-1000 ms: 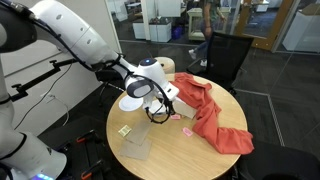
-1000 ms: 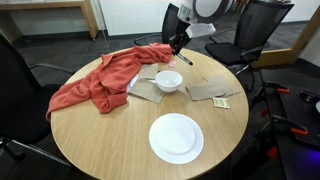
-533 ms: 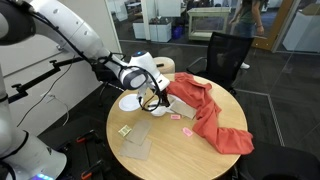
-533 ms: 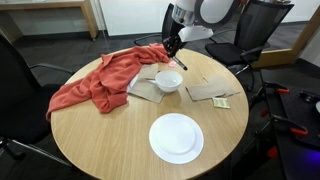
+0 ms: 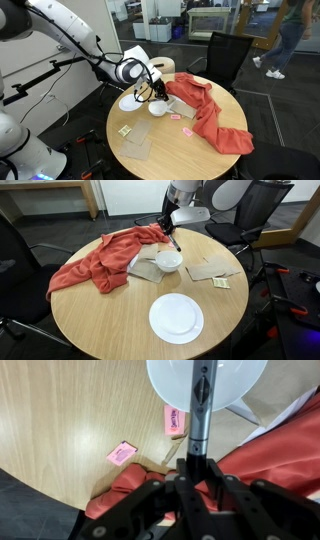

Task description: Put the marker in the bowl

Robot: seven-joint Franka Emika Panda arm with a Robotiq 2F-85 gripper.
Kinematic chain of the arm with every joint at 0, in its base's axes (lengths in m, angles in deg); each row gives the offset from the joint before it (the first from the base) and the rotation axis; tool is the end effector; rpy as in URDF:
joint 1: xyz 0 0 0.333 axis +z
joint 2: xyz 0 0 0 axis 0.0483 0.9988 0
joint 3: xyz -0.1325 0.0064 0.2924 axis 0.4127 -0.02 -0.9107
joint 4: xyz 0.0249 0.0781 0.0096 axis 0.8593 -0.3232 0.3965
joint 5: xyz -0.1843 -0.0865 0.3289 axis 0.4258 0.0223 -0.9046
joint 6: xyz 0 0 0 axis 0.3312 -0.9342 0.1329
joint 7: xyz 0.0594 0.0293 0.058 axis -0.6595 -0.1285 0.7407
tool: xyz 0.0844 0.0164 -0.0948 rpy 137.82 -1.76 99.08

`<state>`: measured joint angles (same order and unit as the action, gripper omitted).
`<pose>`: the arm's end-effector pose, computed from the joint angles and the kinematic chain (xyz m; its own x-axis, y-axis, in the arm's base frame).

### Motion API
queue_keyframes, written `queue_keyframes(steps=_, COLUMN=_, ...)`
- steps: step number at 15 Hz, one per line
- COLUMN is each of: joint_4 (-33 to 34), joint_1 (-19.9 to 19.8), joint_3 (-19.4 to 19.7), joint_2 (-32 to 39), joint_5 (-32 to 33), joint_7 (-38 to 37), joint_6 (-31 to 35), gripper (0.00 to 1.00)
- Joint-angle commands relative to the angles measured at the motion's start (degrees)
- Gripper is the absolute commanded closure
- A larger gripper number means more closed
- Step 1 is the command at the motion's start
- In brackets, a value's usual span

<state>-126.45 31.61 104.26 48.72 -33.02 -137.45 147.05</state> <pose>0.6007 0.0022 0.2455 0.6528 -0.6191 0.4365 -0.6744 -0.7374 -0.0371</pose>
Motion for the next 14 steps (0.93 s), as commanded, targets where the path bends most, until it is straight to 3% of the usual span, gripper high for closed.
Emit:
queue_keyframes(steps=1, joint_4=0.2, joint_1=5.6, joint_3=4.9, joint_2=0.2, joint_5=8.5, joint_7=-11.0, joint_6=-1.1, gripper=0.94)
queue_keyframes(steps=6, joint_4=1.4, joint_1=9.4, joint_3=7.5, joint_2=2.1, joint_5=18.3, joint_7=-21.6, joint_6=-2.9, gripper=0.94)
queue_keyframes(steps=14, joint_4=4.6, joint_1=6.2, joint_3=3.6, joint_2=4.7, joint_5=32.2, joint_7=-33.3, joint_6=-7.2, gripper=0.94)
